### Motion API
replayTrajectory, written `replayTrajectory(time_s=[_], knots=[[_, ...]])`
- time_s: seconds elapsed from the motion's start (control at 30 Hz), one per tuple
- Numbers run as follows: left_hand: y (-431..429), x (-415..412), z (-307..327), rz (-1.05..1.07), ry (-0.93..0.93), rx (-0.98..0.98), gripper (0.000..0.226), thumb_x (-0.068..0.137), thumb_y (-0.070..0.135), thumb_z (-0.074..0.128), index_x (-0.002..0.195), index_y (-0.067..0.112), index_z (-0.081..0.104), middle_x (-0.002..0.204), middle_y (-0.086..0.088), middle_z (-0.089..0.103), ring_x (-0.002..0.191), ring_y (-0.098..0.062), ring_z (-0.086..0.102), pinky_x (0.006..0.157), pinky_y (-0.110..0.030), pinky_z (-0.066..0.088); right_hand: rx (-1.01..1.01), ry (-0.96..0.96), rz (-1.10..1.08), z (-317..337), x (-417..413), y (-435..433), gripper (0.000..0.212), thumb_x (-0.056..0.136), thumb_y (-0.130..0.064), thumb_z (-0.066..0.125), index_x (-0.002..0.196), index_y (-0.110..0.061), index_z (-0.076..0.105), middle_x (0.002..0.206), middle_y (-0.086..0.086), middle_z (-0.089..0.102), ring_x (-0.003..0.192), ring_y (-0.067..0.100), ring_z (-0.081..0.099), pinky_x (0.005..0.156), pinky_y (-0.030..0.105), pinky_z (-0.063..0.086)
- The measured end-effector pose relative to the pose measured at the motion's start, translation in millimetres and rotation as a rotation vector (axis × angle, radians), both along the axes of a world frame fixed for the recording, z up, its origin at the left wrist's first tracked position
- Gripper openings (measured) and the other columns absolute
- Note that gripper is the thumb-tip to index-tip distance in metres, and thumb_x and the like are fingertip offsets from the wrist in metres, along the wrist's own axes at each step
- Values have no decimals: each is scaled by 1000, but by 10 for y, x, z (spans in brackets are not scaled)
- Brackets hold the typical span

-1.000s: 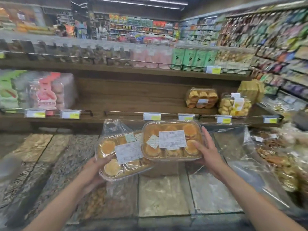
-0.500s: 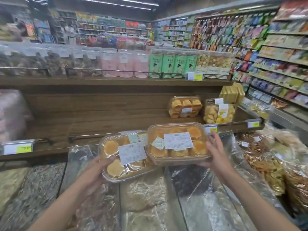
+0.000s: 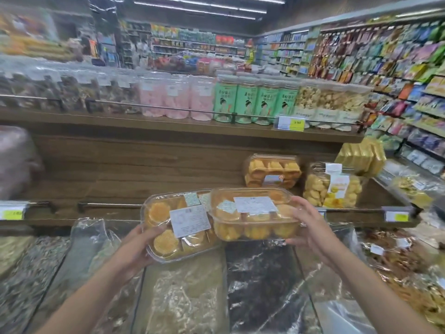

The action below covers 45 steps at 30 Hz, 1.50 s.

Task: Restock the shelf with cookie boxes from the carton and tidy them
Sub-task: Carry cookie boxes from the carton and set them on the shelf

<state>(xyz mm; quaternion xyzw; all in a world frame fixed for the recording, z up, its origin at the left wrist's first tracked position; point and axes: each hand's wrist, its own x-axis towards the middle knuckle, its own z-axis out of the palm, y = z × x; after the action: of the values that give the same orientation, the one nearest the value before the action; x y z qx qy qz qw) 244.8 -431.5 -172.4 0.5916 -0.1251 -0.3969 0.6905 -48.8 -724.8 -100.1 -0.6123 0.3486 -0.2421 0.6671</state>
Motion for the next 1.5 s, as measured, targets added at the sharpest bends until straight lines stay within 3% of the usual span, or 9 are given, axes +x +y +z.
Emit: replayTrajectory(time_s=[0.13, 0.3, 0.4, 0.57, 0.8, 1.03, 1.2, 1.37, 1.5], knots=[[-233, -144, 39, 59, -9, 1, 61, 83, 25, 79, 137, 10, 57, 125, -16, 76, 114, -42, 73, 99, -66, 55, 22, -20, 31, 9, 46, -469, 31, 102, -36, 60, 133, -36, 60, 137, 3, 60, 103, 37, 74, 67, 45, 64], [-588, -332, 89, 133, -34, -8, 40, 91, 23, 75, 129, 12, 68, 119, -15, 78, 106, -37, 74, 100, -63, 55, 257, -131, 173, -37, -8, -884, 58, 85, -27, 74, 140, -27, 55, 144, 5, 58, 109, 41, 72, 79, 44, 64], [-751, -370, 86, 173, -30, -7, 52, 84, 24, 83, 131, 12, 66, 116, -15, 79, 101, -35, 74, 88, -54, 61, 287, -172, 175, -31, -21, -1028, 73, 71, -26, 89, 137, -22, 56, 144, 9, 57, 108, 41, 72, 75, 43, 63], [-868, -357, 79, 195, -70, -7, 86, 49, 43, 92, 126, 15, 69, 117, -16, 79, 107, -39, 74, 91, -61, 60, 351, -161, 121, 26, -5, -1310, 58, 80, -28, 78, 134, -20, 58, 138, 12, 63, 108, 36, 73, 73, 38, 64], [-704, -211, 15, 294, -119, -3, 64, 70, 27, 92, 128, 12, 69, 120, -19, 77, 118, -45, 69, 99, -74, 51, 328, -42, 87, 109, 107, -1656, 31, 89, -28, 76, 116, -21, 63, 128, 11, 66, 101, 33, 72, 66, 36, 66], [-579, -20, -39, 355, -127, 18, 65, 72, 31, 86, 131, 13, 66, 122, -20, 75, 120, -47, 68, 101, -77, 47, 335, 108, 25, 5, 375, -1845, 47, 85, -37, 83, 125, -22, 64, 126, 14, 71, 104, 32, 75, 70, 38, 66], [-581, 39, -49, 321, -109, 6, 57, 75, 29, 82, 128, 13, 69, 123, -19, 76, 123, -46, 66, 103, -73, 49, 435, 111, -6, -10, 471, -1935, 58, 85, -44, 82, 134, -21, 60, 126, 23, 67, 105, 42, 74, 57, 32, 63], [-576, 72, -54, 254, -77, 2, 66, 68, 33, 92, 127, 11, 73, 125, -17, 76, 122, -43, 67, 86, -57, 62, 523, 21, -29, -24, 536, -2042, 71, 79, -42, 87, 138, -20, 57, 135, 20, 63, 111, 44, 71, 72, 44, 67], [-579, 79, -63, 250, -38, -31, 52, 82, 25, 77, 131, 8, 69, 125, -19, 75, 126, -45, 64, 76, -50, 65, 502, -19, 23, -3, 553, -1961, 54, 79, -21, 88, 126, -16, 61, 121, 24, 60, 118, 39, 66, 77, 41, 67]])
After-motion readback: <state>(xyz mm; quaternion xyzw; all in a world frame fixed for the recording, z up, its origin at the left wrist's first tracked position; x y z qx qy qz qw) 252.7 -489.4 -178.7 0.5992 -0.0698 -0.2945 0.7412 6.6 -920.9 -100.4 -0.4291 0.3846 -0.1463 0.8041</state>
